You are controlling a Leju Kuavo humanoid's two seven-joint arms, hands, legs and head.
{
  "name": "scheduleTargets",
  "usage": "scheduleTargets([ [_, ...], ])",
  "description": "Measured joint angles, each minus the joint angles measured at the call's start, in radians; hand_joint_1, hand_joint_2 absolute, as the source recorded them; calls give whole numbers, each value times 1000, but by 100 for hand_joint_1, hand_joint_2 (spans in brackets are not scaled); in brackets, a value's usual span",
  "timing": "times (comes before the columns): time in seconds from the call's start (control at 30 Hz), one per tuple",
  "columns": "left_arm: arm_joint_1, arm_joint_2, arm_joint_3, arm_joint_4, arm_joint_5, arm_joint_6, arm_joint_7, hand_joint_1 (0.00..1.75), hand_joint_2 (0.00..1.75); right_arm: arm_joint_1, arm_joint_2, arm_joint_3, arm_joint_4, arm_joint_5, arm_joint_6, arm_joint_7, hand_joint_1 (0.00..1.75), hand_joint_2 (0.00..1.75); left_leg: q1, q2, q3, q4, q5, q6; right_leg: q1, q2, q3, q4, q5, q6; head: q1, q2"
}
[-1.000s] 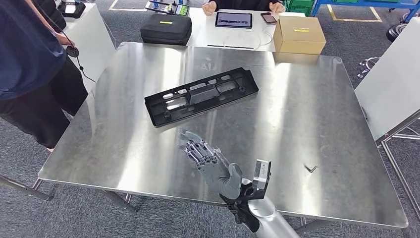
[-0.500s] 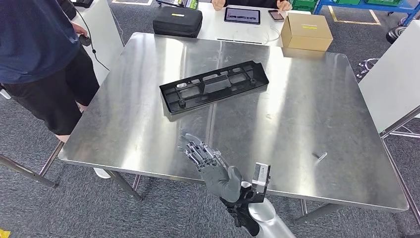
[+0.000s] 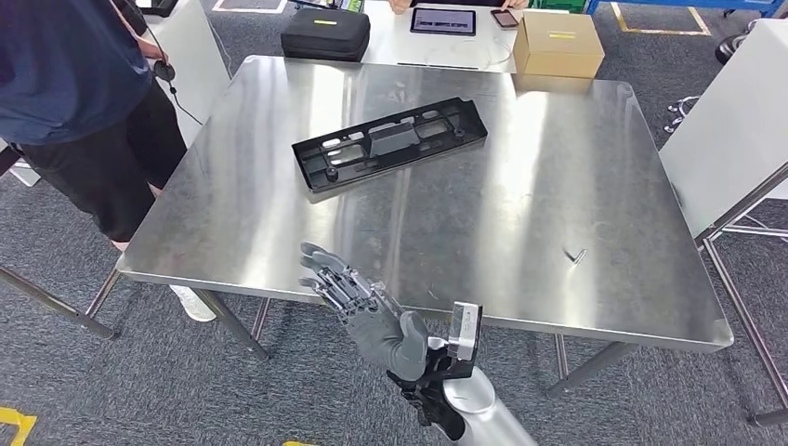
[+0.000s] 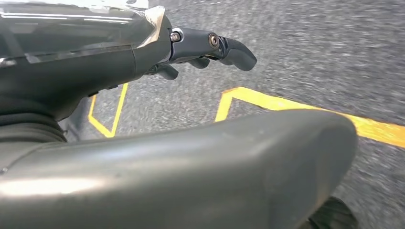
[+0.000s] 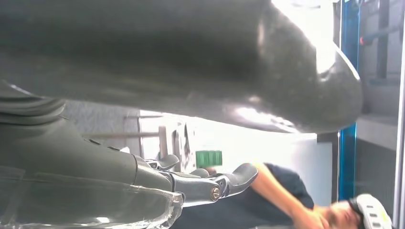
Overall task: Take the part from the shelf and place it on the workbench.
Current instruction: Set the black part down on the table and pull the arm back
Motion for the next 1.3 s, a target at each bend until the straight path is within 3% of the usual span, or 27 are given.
scheduleTargets([
  [0.07, -6, -4, 4, 0, 6, 11, 5, 0, 0, -17, 15, 5, 12, -7, 12, 0, 0, 0, 5, -4, 88, -125, 20, -5, 2, 1, -24, 20, 7, 10, -2, 0],
  [0.13, -11, -10, 11, -1, 12, 22, 8, 0, 0, -36, 30, 11, 25, -12, 23, 0, 0, 0, 2, -8, 119, -184, 11, 2, 7, 1, -39, 32, 17, 24, -3, 0],
  [0.2, -13, -14, 17, -1, 17, 28, 10, 0, 0, -50, 41, 18, 38, -15, 28, 1, 0, 0, -4, -7, 105, -187, 22, 24, 6, 2, -45, 31, 29, 41, -2, 0],
  [0.23, -14, -16, 20, -1, 19, 30, 11, 0, 0, -55, 45, 21, 44, -15, 29, 1, 0, 0, -5, -5, 96, -188, 31, 38, 4, 2, -53, 37, 21, 45, -2, 0],
  [0.3, -15, -18, 23, -2, 19, 31, 12, 0, 0, -63, 48, 23, 53, -16, 30, 2, 0, 0, -6, 0, 71, -191, 55, 60, 2, 2, -86, 106, -42, 38, 4, 0],
  [0.37, -16, -18, 25, -2, 19, 32, 12, 0, 0, -68, 50, 25, 60, -16, 30, 2, 0, 0, -11, 2, 41, -190, 79, 69, 3, 3, -128, 237, -124, 30, 10, 0],
  [0.4, -16, -19, 26, -2, 19, 32, 12, 0, 0, -69, 50, 25, 63, -17, 30, 2, 0, 0, -13, 3, 25, -189, 91, 69, 3, 3, -137, 293, -144, 32, 11, 0],
  [0.43, -16, -19, 27, -2, 19, 33, 12, 0, 0, -70, 51, 26, 67, -17, 30, 2, 0, 0, -16, 4, 9, -189, 103, 70, 4, 3, -130, 320, -147, 38, 11, 0],
  [0.47, -16, -19, 28, -2, 20, 34, 12, 0, 0, -70, 51, 26, 71, -17, 30, 2, 0, 0, -18, 4, -5, -189, 114, 69, 6, 3, -105, 311, -134, 44, 11, 0],
  [0.53, -16, -20, 30, -2, 24, 37, 12, 0, 0, -74, 54, 27, 76, -16, 30, 2, 0, 0, -19, 5, -27, -188, 134, 66, 12, 3, -6, 191, -100, 47, 12, 0],
  [0.6, -16, -24, 32, -2, 27, 40, 12, 0, 0, -82, 61, 28, 80, -15, 30, 1, 0, 0, -19, 6, -39, -191, 154, 56, 24, 3, 93, 46, -101, 30, 12, 0],
  [0.67, -16, -28, 36, -2, 28, 43, 12, 0, 0, -90, 67, 29, 86, -11, 29, 1, 0, 0, -16, 8, -40, -201, 175, 43, 34, 3, 120, -12, -106, 16, 18, 0],
  [0.73, -16, -31, 40, -2, 32, 42, 6, 0, 0, -97, 69, 30, 93, -7, 27, 0, 0, 0, -13, 8, -44, -208, 180, 31, 27, 3, 108, -22, -84, 5, 26, 0],
  [0.77, -16, -32, 40, -2, 35, 40, -1, 0, 0, -102, 71, 30, 98, -7, 26, 0, 0, 0, -13, 6, -51, -196, 160, 26, 22, 2, 103, -27, -71, -3, 26, 0],
  [0.83, -16, -31, 41, -2, 37, 31, -17, 0, 0, -115, 75, 29, 108, -7, 23, 0, 0, 0, -11, 3, -81, -104, 67, 16, 16, -1, 85, -30, -45, -15, 22, 0],
  [0.87, -16, -31, 41, -2, 37, 28, -23, 0, 0, -120, 76, 29, 113, -8, 21, 0, 0, 0, -10, 2, -99, -36, 21, 12, 15, -1, 71, -29, -35, -18, 20, 0],
  [0.9, -16, -31, 41, -2, 37, 26, -25, 0, 0, -122, 76, 28, 117, -8, 20, 0, 0, 0, -9, 2, -112, 27, -8, 7, 15, -2, 58, -27, -26, -17, 18, 0],
  [0.93, -16, -31, 41, -2, 37, 25, -27, 0, 0, -123, 76, 27, 122, -9, 20, 0, 0, 0, -8, 2, -112, 63, -12, 3, 14, -3, 46, -24, -19, -14, 18, 0],
  [0.97, -16, -31, 41, -2, 37, 23, -29, 0, 0, -123, 76, 26, 125, -9, 20, 0, 0, 0, -6, 2, -95, 63, 2, 0, 12, -4, 35, -19, -14, -10, 18, 0],
  [1.0, -16, -30, 41, -2, 35, 15, -32, 0, 0, -124, 76, 25, 128, -9, 19, 0, 0, 0, -2, 3, -58, 24, 26, -3, 10, -5, 24, -12, -11, -6, 18, 0],
  [1.07, -16, -28, 40, -2, 27, -16, -38, 0, 0, -125, 76, 21, 130, -8, 13, 0, 0, 0, 3, 0, 33, -105, 52, -11, 9, -5, 1, 8, -7, 1, 16, 0],
  [1.13, -16, -22, 38, -2, 18, -53, -42, 0, 0, -125, 74, 16, 131, -2, 0, 3, 0, 0, 2, -6, 76, -178, 47, -10, 14, -4, -16, 24, -1, 11, 13, 0],
  [1.23, -15, -11, 35, -2, 7, -81, -47, 0, 0, -120, 65, 5, 131, 13, -23, 5, 0, 0, -3, -5, 65, -184, 57, 14, 14, -2, -28, 29, 6, 32, 12, 0],
  [1.3, -15, -5, 29, -3, 0, -87, -51, 0, 0, -113, 55, -4, 130, 22, -34, 4, 0, 0, -4, -2, 49, -189, 74, 40, 12, -1, -53, 77, -36, 32, 15, 0],
])
